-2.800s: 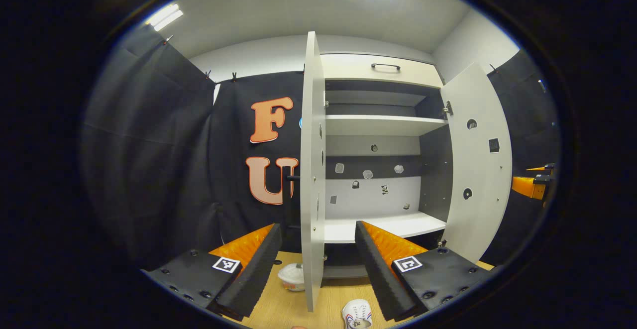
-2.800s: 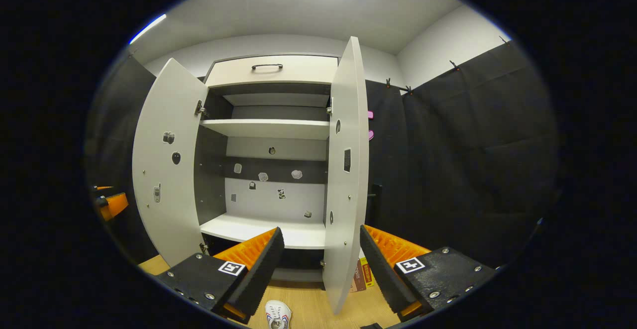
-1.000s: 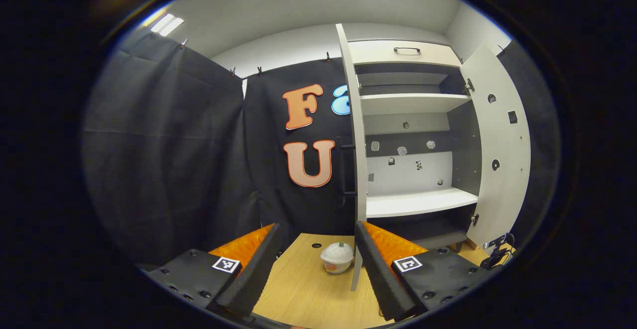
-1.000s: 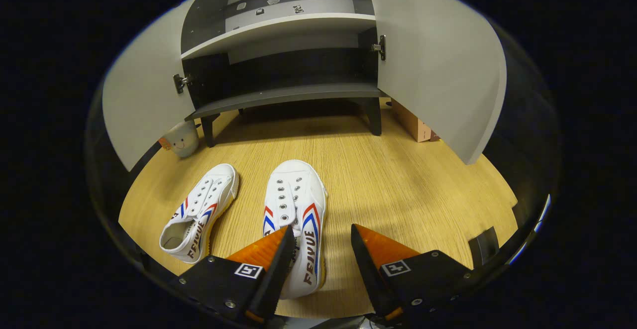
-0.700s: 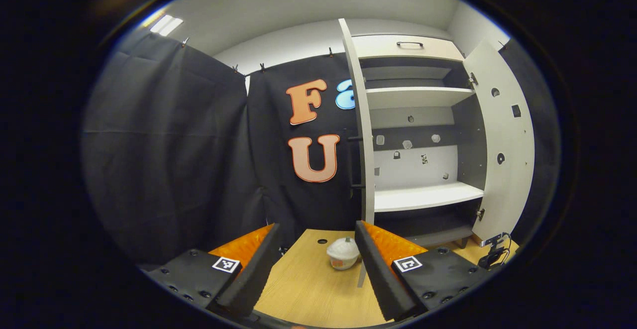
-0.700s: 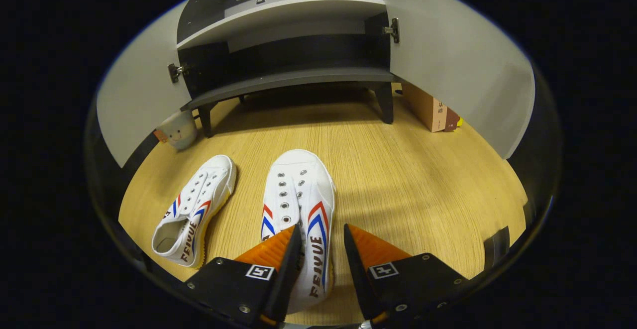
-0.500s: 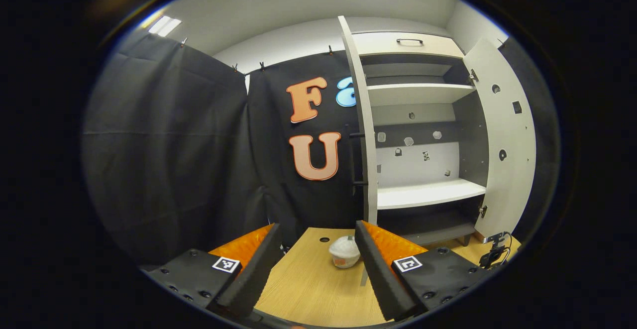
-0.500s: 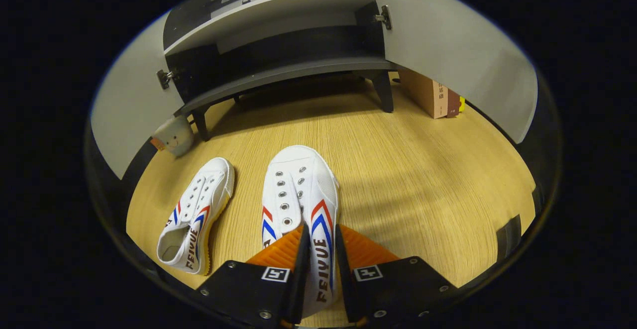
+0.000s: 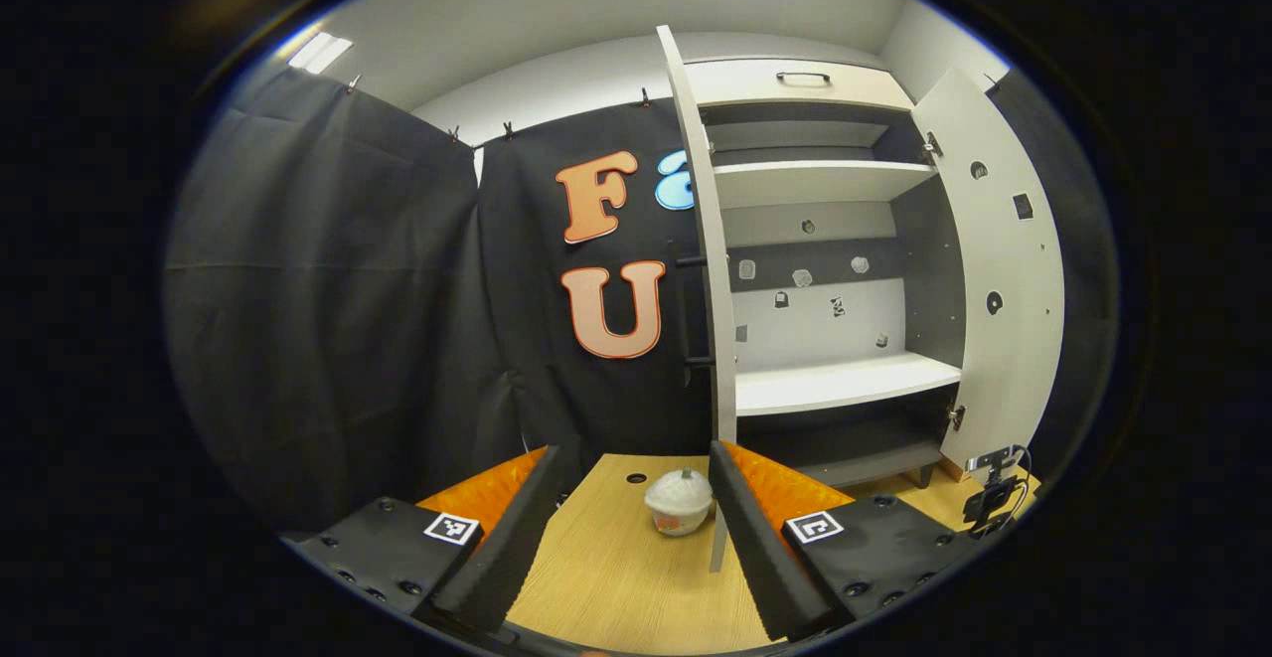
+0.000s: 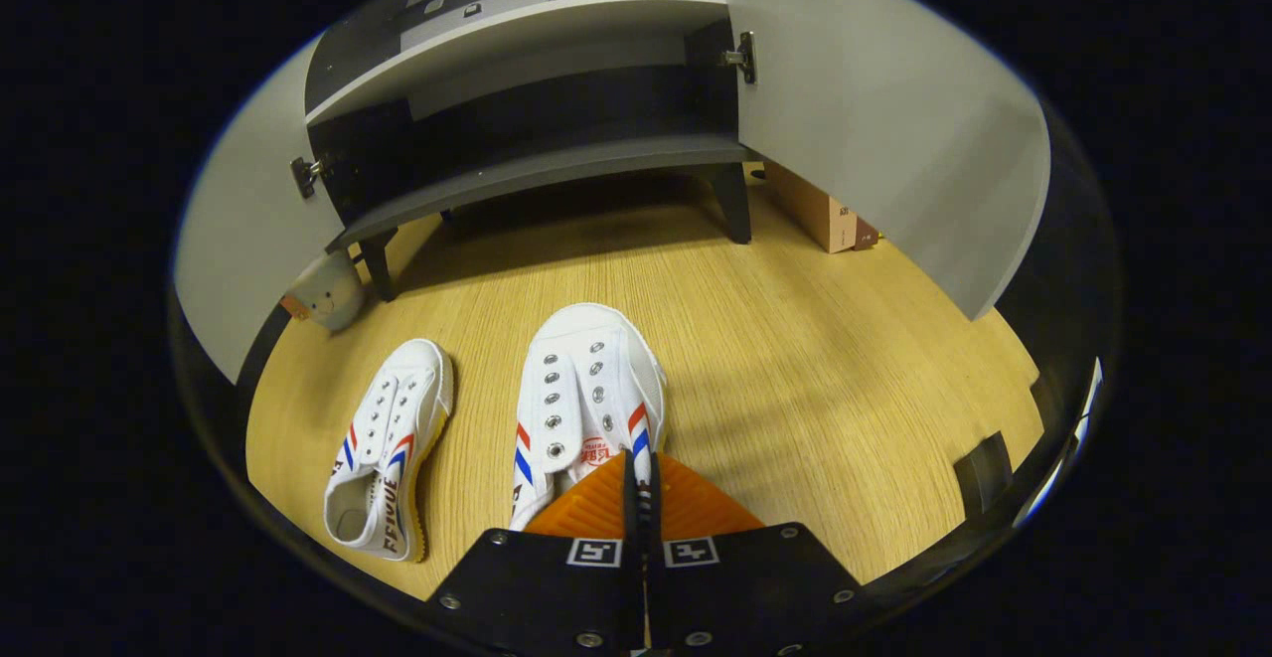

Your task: Grab one shoe with the right hand and put it into the shoe cabinet, grab the other shoe with the left hand and put it into the shoe cabinet; then close the right door with the right hand and the left door with the left hand.

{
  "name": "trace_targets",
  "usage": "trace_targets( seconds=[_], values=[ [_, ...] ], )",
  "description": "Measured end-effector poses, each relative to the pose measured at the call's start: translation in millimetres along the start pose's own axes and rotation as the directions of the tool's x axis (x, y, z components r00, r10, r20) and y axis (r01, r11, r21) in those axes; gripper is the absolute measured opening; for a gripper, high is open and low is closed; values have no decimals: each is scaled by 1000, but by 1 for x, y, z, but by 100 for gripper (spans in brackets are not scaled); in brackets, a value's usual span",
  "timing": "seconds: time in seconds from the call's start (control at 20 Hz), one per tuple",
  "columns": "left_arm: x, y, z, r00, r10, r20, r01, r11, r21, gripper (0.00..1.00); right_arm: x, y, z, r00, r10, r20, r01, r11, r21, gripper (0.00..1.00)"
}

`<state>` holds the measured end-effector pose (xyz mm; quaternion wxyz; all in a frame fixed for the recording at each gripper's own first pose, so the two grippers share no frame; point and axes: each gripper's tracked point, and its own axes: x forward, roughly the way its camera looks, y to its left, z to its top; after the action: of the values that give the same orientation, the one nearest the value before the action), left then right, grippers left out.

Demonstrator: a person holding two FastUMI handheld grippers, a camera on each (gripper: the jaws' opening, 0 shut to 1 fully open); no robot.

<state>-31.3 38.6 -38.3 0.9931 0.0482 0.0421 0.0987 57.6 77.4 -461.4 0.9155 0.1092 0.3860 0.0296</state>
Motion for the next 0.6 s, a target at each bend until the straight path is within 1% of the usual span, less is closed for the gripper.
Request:
trace_targets(
  seconds=[0.1,0.15,0.25,0.3,0.45,0.5,0.55,0.6],
  values=[
    [6,-8,0,999,-32,2,32,999,-7,96,-17,2,16,1000,-2,14,2,1000,8,1],
    [8,-11,-1,999,-44,4,44,999,-9,99,-26,3,26,1000,-1,25,0,1000,9,1],
    [10,-18,-1,998,-69,11,69,998,-13,94,-48,8,48,999,7,51,-8,1000,13,1],
    [12,-22,-1,996,-85,14,86,996,-16,96,-58,10,60,998,10,64,-10,1000,10,1],
    [17,-33,-4,992,-129,12,129,991,-30,99,-87,18,90,996,20,83,-18,1000,-16,1],
    [17,-36,-4,990,-140,13,140,989,-38,96,-96,22,103,995,28,95,-26,999,-23,1],
    [18,-38,-4,989,-150,16,151,988,-46,96,-103,27,116,993,35,110,-33,999,-27,1],
    [18,-39,-4,987,-157,21,158,986,-51,94,-109,33,130,991,43,124,-39,999,-29,1]
  ],
)
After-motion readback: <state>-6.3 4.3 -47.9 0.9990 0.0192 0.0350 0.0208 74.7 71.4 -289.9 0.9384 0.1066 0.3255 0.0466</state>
